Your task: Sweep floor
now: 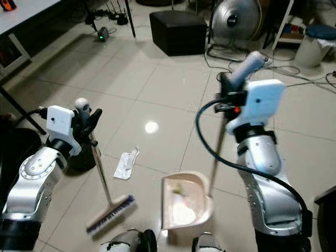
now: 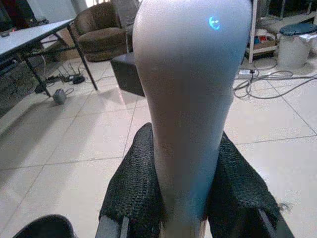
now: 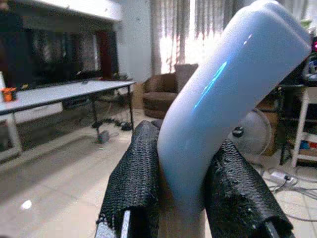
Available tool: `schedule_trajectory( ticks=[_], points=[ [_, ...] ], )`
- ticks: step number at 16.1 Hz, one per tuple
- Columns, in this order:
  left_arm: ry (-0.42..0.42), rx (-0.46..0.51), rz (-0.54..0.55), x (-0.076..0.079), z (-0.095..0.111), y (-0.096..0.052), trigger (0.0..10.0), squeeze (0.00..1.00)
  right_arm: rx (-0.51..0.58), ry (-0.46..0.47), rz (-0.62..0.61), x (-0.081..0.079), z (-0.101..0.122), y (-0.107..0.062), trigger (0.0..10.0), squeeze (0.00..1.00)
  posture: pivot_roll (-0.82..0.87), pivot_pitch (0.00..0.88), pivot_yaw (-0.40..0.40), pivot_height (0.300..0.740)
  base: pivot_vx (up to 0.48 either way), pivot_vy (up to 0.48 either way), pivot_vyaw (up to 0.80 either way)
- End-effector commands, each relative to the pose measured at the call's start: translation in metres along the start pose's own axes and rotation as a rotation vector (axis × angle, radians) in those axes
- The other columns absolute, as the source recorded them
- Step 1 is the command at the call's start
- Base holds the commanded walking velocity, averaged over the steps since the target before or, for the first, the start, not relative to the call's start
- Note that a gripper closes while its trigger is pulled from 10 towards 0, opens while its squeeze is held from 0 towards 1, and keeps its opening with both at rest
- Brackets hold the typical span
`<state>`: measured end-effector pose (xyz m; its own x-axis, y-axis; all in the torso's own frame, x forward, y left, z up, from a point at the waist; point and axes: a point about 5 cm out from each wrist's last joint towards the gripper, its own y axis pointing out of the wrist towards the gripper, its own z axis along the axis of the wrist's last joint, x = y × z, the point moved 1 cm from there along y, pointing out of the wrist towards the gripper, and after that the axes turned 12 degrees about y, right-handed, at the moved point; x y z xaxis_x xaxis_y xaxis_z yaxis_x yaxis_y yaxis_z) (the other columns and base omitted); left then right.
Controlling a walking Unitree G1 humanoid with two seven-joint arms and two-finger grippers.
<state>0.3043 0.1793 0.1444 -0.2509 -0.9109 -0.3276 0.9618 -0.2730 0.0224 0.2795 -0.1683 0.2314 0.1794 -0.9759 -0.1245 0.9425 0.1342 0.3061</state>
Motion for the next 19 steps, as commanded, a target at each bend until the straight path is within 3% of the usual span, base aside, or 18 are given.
schedule_trajectory(
  ticks=[1,7,8,13,19],
  points=[
    [0.005,0.031,0.0,0.003,0.012,-0.002,10.0,0.0,0.046,0.002,0.048,-0.01,0.017,0.002,10.0,0.0,-0.09,0.054,0.102,0.74,0.0,0.0,0.0],
    [-0.023,0.036,0.027,0.01,0.029,-0.012,10.0,0.0,0.133,0.137,0.008,-0.004,0.046,0.022,10.0,0.0,-0.08,0.045,0.081,0.74,0.0,0.0,0.0],
    [-0.018,0.038,0.036,0.008,0.031,-0.011,10.0,0.0,0.154,0.201,-0.015,0.0,0.052,0.025,10.0,0.0,-0.08,0.042,0.085,0.74,0.0,0.0,0.0],
    [0.008,0.022,0.028,0.003,0.032,-0.012,10.0,0.0,0.226,0.243,-0.06,0.011,0.073,0.034,10.0,0.0,-0.08,0.036,0.109,0.74,0.0,0.0,0.8],
    [0.007,0.011,0.014,0.002,0.033,-0.013,10.0,0.0,0.197,0.252,-0.1,0.02,0.071,0.036,10.0,0.0,-0.07,0.028,0.097,0.74,0.0,0.0,0.67]
  ],
)
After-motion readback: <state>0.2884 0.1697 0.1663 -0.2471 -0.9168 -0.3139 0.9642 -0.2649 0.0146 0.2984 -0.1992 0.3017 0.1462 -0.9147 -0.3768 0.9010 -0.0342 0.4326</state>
